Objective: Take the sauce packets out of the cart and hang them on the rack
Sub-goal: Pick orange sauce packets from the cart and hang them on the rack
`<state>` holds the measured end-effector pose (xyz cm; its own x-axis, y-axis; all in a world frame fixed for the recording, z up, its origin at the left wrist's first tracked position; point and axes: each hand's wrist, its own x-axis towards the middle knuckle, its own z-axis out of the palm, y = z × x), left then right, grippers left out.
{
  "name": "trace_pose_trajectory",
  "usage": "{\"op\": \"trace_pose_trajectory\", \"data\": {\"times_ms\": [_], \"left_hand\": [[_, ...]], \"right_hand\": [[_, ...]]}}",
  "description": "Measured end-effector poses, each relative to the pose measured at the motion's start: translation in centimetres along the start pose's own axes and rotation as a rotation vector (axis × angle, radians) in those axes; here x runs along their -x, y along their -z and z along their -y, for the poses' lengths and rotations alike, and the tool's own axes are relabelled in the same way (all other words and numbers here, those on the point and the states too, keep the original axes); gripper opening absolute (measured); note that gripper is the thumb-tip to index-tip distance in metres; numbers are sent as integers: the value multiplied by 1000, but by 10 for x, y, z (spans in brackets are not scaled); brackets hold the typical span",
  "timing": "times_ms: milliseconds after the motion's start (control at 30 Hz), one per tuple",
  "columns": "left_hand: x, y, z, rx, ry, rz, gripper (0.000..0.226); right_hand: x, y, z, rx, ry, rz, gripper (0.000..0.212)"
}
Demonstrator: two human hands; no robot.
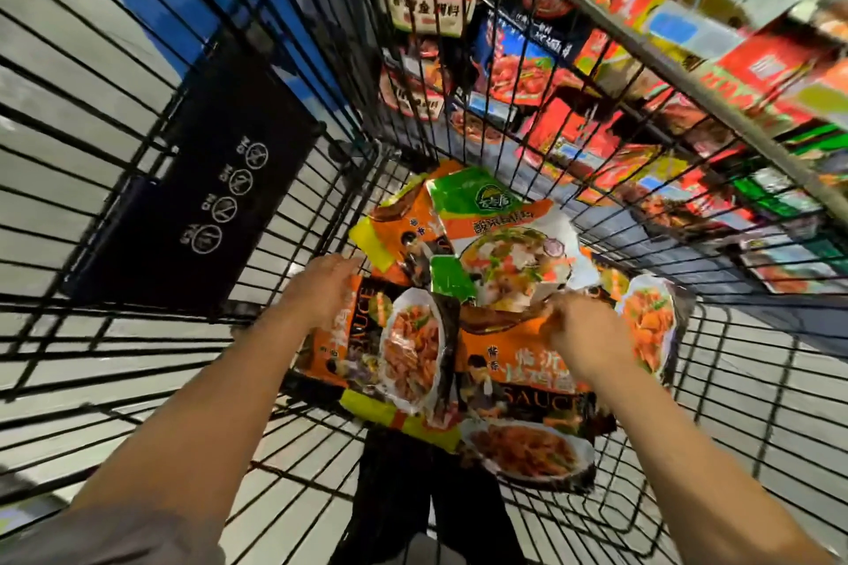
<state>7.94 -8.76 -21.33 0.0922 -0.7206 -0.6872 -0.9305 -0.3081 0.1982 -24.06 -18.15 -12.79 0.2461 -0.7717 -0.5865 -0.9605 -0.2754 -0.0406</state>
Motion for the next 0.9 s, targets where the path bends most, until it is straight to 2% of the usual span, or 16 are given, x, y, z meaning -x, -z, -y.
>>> {"op": "trace_pose_trajectory", "data": {"times_ms": [133, 200, 267, 333, 400, 500, 567, 633, 700, 767, 800, 833, 900], "left_hand": [[-8, 9, -12, -94, -50, 1, 52], [-5, 13, -22, -136, -48, -57, 33], [0, 11, -31, -75, -73, -82, 14], [6, 10, -41, -81, -126, -56, 8], [14, 11, -55, -142, -176, -82, 6], [34, 17, -92, -197, -334, -124, 14], [51, 19, -129, -344, -467, -186, 16], [67, 18, -167, -409, -618, -216, 19], [72, 12, -196, -263, -751, -294, 18], [66, 13, -208, -93, -814, -468, 24], [62, 16, -207, -51, -776, -544, 30], [57, 20, -201, 37, -685, -549, 34], [45, 26, -177, 285, -435, -451, 43]], "right_hand": [[18, 5, -4, -28, 3, -26, 29], [29, 2, -10, -111, -36, -64, 32], [43, -1, -16, -183, -41, -100, 32], [57, 0, -22, -232, -15, -126, 35], [73, 5, -30, -242, -22, -97, 32], [101, 12, -52, -317, 22, -36, 13], [121, 9, -70, -333, 63, -1, 23], [141, 2, -87, -304, 63, 19, 23], [159, -3, -99, -297, -23, 1, 21], [167, -8, -107, -339, -132, -28, 28], [167, -13, -111, -355, -171, -40, 34], [166, -15, -113, -368, -201, -54, 40], [157, -19, -116, -394, -240, -69, 35]]}}
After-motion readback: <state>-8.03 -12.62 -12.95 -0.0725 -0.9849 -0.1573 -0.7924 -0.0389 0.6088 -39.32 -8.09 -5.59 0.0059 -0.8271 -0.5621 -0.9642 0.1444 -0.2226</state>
